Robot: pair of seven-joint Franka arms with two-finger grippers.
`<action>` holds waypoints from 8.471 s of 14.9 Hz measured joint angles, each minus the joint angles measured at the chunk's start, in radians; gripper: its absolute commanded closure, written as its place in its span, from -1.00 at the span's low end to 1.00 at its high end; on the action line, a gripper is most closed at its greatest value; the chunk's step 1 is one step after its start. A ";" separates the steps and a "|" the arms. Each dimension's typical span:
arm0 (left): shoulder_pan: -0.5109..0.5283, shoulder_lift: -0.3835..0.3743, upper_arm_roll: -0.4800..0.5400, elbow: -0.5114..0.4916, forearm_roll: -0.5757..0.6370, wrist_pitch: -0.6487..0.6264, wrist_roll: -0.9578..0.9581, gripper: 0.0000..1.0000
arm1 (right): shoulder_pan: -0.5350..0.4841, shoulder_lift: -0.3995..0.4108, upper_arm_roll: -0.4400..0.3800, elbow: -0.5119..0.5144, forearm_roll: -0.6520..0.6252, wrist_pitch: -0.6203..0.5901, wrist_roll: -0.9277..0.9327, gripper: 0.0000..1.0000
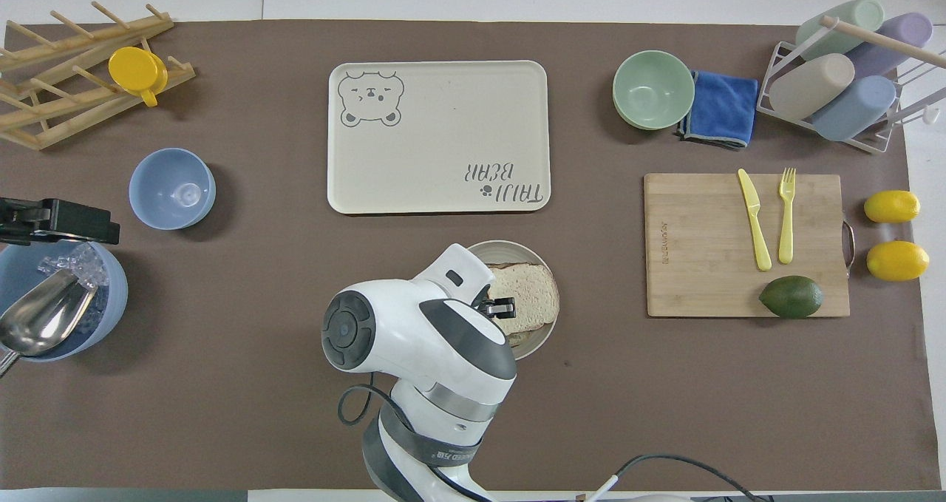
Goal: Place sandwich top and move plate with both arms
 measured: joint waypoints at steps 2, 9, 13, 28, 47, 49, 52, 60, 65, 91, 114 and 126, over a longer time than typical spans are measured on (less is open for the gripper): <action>0.000 0.000 0.000 0.000 0.000 0.000 0.000 -1.00 | 0.000 -0.002 0.000 -0.004 0.025 0.008 0.001 -0.52; 0.000 0.000 0.000 0.000 0.000 0.000 -0.009 -1.00 | -0.013 -0.018 -0.006 0.012 0.107 0.051 0.002 -1.00; 0.000 0.000 -0.002 -0.003 -0.001 0.026 -0.052 -1.00 | -0.153 -0.112 -0.009 0.063 0.193 -0.002 -0.131 -1.00; -0.411 0.136 -0.036 -0.456 -0.080 0.679 -0.434 -1.00 | -0.575 -0.389 -0.204 0.107 0.374 -0.302 -0.696 -1.00; -0.581 0.273 -0.035 -0.557 -0.275 0.915 -0.442 -0.01 | -0.620 -0.394 -0.273 0.101 0.360 -0.306 -0.861 -1.00; -0.588 0.273 -0.036 -0.557 -0.281 0.916 -0.442 0.14 | -0.621 -0.394 -0.267 0.108 0.354 -0.298 -0.865 -1.00; -0.591 0.273 -0.035 -0.557 -0.289 0.918 -0.443 0.45 | -0.631 -0.394 -0.265 0.109 0.358 -0.289 -0.868 -1.00; -0.591 0.273 -0.032 -0.557 -0.336 0.920 -0.443 1.00 | -0.637 -0.394 -0.264 0.108 0.358 -0.291 -0.868 -1.00; -0.580 0.270 -0.025 -0.546 -0.349 0.906 -0.444 1.00 | -0.637 -0.394 -0.261 0.108 0.358 -0.291 -0.868 -1.00; -0.253 0.747 -0.020 0.185 -0.348 0.688 -0.302 0.97 | -0.637 -0.394 -0.260 0.108 0.359 -0.291 -0.868 -1.00; -0.158 0.254 0.181 0.187 -0.101 0.169 -0.221 -1.00 | -0.637 -0.394 -0.260 0.108 0.359 -0.291 -0.868 -1.00; 0.136 0.115 -0.139 0.175 -0.027 -0.104 -0.079 -1.00 | -0.637 -0.394 -0.260 0.108 0.359 -0.291 -0.868 -1.00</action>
